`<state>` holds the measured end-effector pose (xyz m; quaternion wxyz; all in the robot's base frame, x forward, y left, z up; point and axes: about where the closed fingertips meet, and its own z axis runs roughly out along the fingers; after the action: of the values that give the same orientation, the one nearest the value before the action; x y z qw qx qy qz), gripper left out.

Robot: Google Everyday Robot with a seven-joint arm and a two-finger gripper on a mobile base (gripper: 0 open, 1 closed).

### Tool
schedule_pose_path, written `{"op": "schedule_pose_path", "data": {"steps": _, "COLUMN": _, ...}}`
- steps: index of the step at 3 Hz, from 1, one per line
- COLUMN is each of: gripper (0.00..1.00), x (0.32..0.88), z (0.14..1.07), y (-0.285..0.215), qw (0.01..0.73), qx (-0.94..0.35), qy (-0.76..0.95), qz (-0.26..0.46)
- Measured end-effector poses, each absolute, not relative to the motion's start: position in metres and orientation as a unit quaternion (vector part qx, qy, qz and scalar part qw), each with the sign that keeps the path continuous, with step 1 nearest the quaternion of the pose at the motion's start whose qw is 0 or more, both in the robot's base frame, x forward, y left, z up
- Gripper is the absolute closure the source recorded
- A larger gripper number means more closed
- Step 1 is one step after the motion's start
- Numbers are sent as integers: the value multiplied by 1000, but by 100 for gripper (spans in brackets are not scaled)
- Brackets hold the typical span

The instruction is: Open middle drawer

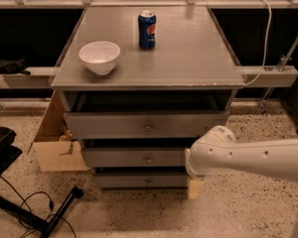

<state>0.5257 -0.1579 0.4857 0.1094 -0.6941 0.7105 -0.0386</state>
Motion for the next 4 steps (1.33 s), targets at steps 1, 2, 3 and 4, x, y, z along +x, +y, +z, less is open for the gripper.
{"op": "schedule_pose_path", "data": {"steps": 1, "gripper": 0, "x": 547, "z": 467, "y": -149, "qw": 97, "qx": -694, "qy": 712, "qz": -49}}
{"op": "schedule_pose_path", "data": {"steps": 2, "gripper": 0, "x": 566, "z": 449, "y": -144, "qw": 83, "qx": -694, "qy": 713, "qz": -53}}
{"op": "schedule_pose_path", "data": {"steps": 3, "gripper": 0, "x": 584, "z": 433, "y": -142, "qw": 72, "qx": -690, "qy": 719, "qz": -51}}
{"op": "schedule_pose_path", "data": {"steps": 4, "gripper": 0, "x": 601, "z": 423, "y": -138, "qw": 67, "qx": -686, "qy": 723, "qz": -52}}
